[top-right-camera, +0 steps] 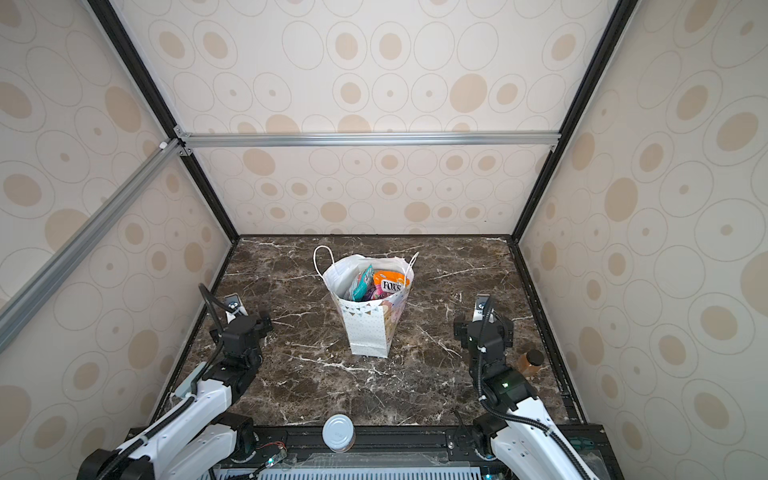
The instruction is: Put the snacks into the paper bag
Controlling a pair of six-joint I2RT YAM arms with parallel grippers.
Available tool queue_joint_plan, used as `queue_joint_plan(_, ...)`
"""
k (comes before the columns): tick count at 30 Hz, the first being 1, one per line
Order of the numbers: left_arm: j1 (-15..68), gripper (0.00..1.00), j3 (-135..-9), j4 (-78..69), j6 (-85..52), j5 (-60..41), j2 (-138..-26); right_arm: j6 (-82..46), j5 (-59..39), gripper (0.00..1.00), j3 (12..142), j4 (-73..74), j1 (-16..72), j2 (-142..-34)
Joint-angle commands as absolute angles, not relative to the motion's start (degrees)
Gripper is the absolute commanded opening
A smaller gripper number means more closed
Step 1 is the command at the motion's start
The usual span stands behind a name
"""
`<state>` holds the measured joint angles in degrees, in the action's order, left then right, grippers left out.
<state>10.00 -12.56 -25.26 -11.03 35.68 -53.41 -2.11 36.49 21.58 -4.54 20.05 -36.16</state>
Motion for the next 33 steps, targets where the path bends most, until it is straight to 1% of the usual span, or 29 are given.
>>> queue_joint_plan(1,7.0,1.00,-10.4,-45.2,-9.3,31.0,-56.7,-4.0,36.6,0.99,17.6,13.0,16.3,-41.3)
queue_joint_plan(3,6.5,1.00,-10.3,-47.5,-7.5,29.4,-59.8,-5.2,33.3,0.99,15.3,18.4,12.3,-46.0)
queue_joint_plan(4,6.5,1.00,-9.1,-52.2,-5.4,27.7,-61.7,-5.3,31.4,0.99,14.0,22.5,10.8,-48.7)
queue_joint_plan(7,6.4,1.00,-6.8,-61.8,-0.1,22.7,-67.3,-2.3,28.4,1.00,12.1,33.6,9.9,-56.4)
queue_joint_plan(10,5.9,1.00,-7.0,-65.6,-1.4,21.4,-70.8,0.1,24.8,1.00,12.4,41.4,9.1,-64.2)
queue_joint_plan(13,5.6,1.00,-7.5,-72.7,-0.8,18.6,-75.6,0.6,21.7,1.00,13.1,48.9,8.7,-71.0)
queue_joint_plan(14,5.5,1.00,-9.1,-72.8,-0.8,17.5,-77.1,-0.1,21.3,1.00,13.4,51.8,8.5,-73.3)
queue_joint_plan(15,5.5,1.00,-11.5,-68.6,-0.4,15.6,-78.0,0.7,20.1,1.00,14.0,53.2,8.2,-75.2)
queue_joint_plan(17,5.5,1.00,-13.5,-67.6,0.7,12.6,-81.4,1.9,19.3,1.00,16.4,54.0,8.1,-79.5)
queue_joint_plan(21,5.2,1.00,-11.8,-78.4,0.8,12.3,-89.8,1.1,19.2,1.00,15.9,60.0,7.9,-86.3)
queue_joint_plan(23,3.4,1.00,-13.7,-72.9,-0.8,9.7,-88.8,3.0,19.5,1.00,17.2,64.2,8.1,-90.8)
queue_joint_plan(24,3.2,1.00,-13.9,-74.1,-0.9,9.3,-89.7,3.4,19.9,1.00,19.3,59.9,8.4,-90.5)
queue_joint_plan(25,2.9,1.00,-14.2,-72.2,-1.1,8.6,-89.0,2.3,18.5,1.00,21.3,52.7,8.2,-88.6)
queue_joint_plan(26,2.7,1.00,-14.1,-72.8,-1.1,8.4,-89.3,1.2,15.2,1.00,22.3,48.4,6.9,-87.5)
queue_joint_plan(28,2.7,1.00,-14.1,-72.6,-1.2,8.3,-89.0,1.8,13.6,1.00,22.1,51.8,6.2,-89.2)
queue_joint_plan(33,2.7,1.00,-14.0,-72.8,-1.1,8.3,-89.1,1.6,13.5,1.00,22.7,49.1,6.1,-88.3)
